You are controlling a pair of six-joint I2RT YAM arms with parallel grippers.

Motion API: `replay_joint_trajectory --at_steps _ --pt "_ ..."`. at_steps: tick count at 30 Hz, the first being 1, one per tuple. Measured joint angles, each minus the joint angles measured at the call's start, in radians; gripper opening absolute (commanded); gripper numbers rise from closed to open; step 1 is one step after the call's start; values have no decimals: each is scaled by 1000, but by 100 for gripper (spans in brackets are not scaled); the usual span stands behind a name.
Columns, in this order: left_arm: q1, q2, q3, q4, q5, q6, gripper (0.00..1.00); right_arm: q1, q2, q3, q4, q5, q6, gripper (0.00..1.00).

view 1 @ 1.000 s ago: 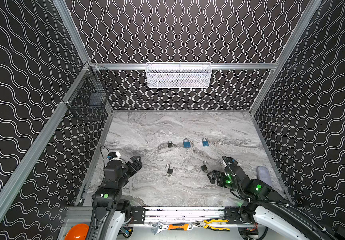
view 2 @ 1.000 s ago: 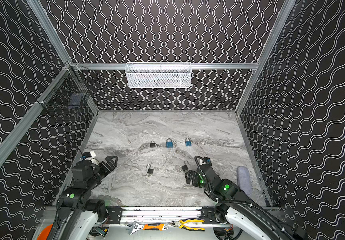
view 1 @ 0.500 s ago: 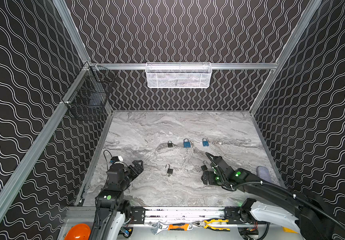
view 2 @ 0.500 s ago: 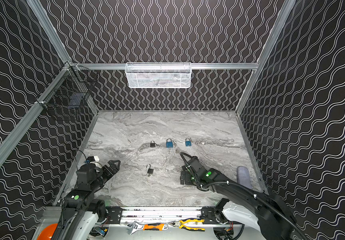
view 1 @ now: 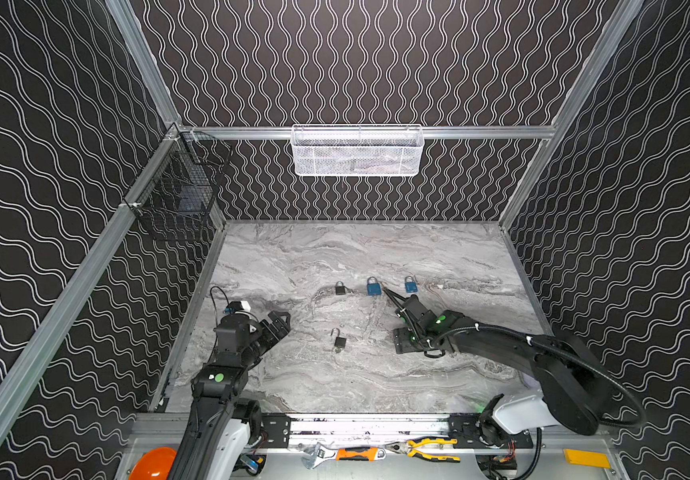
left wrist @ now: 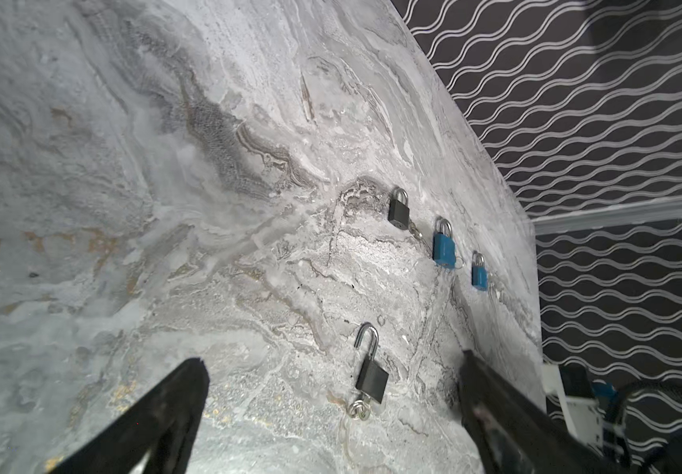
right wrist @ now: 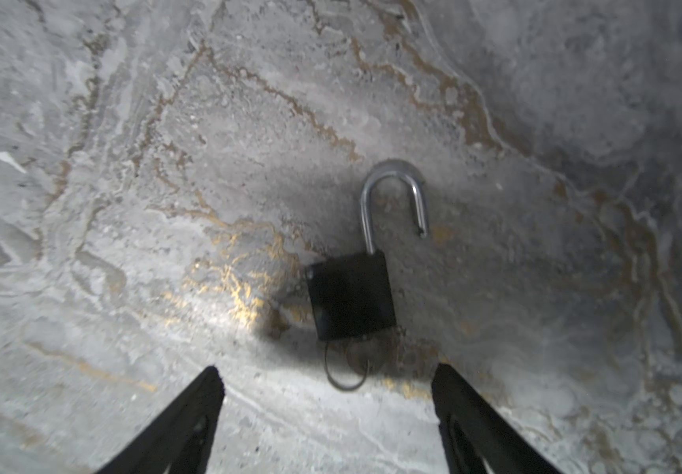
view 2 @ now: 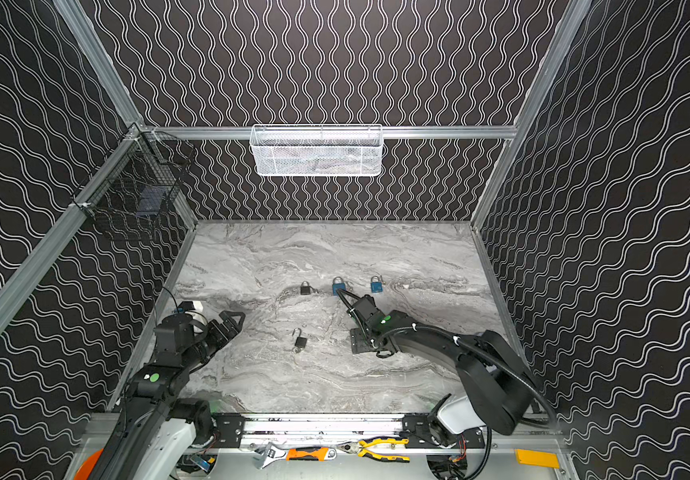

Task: Lock with the key

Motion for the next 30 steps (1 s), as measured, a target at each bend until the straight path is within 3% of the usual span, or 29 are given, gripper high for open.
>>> replay_joint_trajectory --at_steps 9,16,30 --pt "0 -20 -29 3 16 70 99 -56 46 17 7 -10 -53 64" --pt "0 79 -21 10 42 98 99 -57 47 10 25 -50 -76 53" --pt "0 123 -21 50 69 121 99 -57 84 23 24 -51 -77 52"
